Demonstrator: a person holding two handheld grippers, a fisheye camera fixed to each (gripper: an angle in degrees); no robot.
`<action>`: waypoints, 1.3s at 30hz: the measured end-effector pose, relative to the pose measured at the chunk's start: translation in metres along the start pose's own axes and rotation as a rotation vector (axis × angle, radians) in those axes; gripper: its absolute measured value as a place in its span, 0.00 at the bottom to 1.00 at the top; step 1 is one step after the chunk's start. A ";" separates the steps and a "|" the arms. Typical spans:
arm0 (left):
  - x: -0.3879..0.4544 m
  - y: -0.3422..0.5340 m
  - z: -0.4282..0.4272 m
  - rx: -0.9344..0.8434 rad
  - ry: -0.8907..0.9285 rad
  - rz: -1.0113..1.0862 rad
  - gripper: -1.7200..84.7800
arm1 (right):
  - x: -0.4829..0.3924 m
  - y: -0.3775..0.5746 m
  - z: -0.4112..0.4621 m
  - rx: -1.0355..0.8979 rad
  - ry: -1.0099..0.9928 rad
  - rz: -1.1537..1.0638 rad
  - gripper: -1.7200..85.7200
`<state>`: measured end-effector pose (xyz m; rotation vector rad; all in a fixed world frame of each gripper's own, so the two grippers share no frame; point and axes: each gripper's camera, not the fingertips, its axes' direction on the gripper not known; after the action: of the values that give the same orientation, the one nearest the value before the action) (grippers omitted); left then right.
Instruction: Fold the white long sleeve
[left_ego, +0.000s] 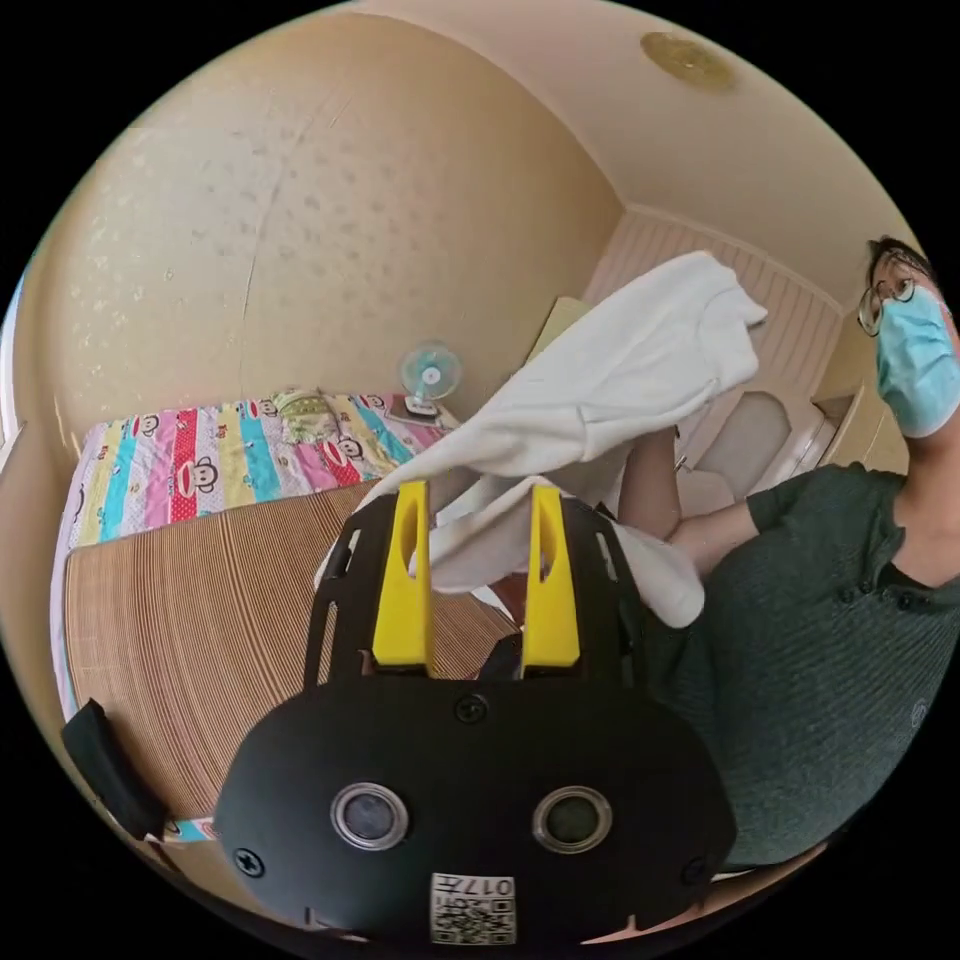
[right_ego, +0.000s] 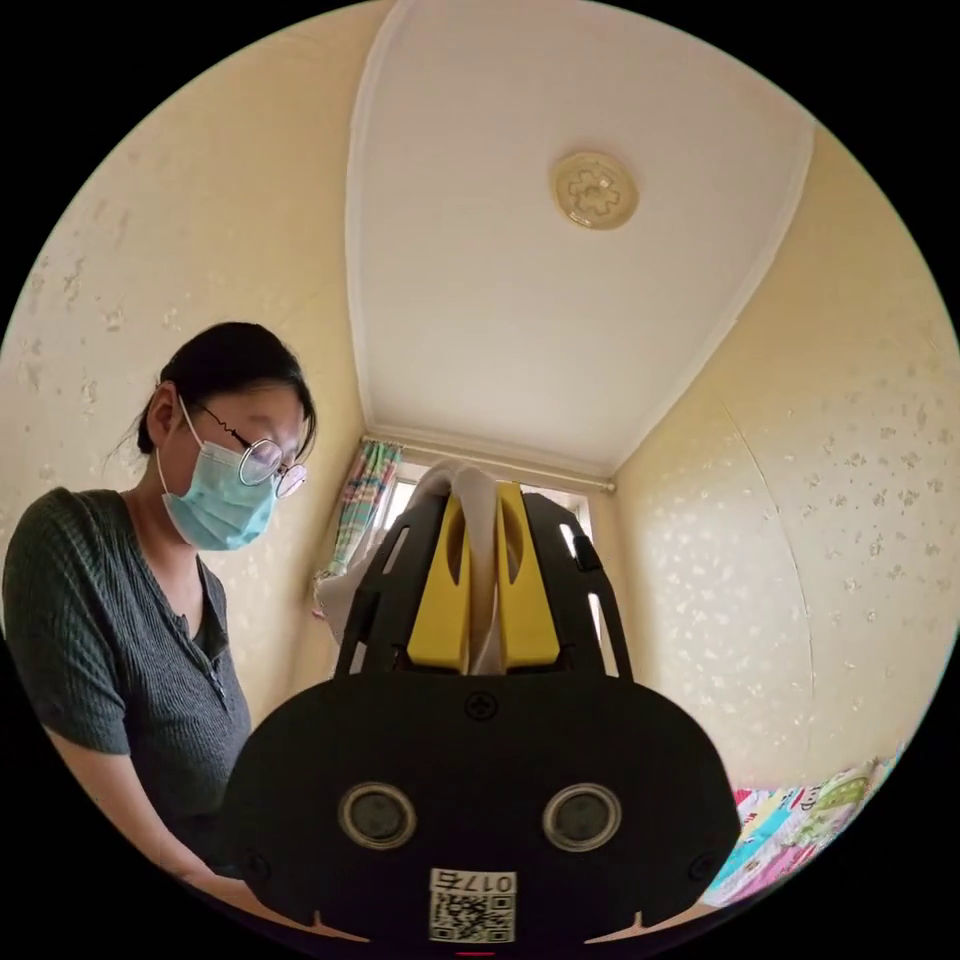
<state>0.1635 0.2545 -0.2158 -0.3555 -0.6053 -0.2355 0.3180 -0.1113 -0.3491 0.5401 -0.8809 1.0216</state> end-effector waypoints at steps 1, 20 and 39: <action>0.007 0.002 0.020 -0.066 0.008 -0.005 0.19 | 0.001 -0.001 0.001 0.009 0.004 0.002 0.08; 0.083 -0.055 -0.058 0.185 -0.231 0.114 0.02 | -0.013 -0.011 0.092 -0.209 0.491 -0.154 0.08; -0.011 -0.045 -0.363 0.415 0.337 0.126 0.01 | -0.016 0.106 -0.024 -0.783 -0.014 0.198 0.08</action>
<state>0.3259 0.0721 -0.4887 0.0490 -0.2854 -0.0426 0.2279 -0.0543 -0.3765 -0.2049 -1.2685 0.7615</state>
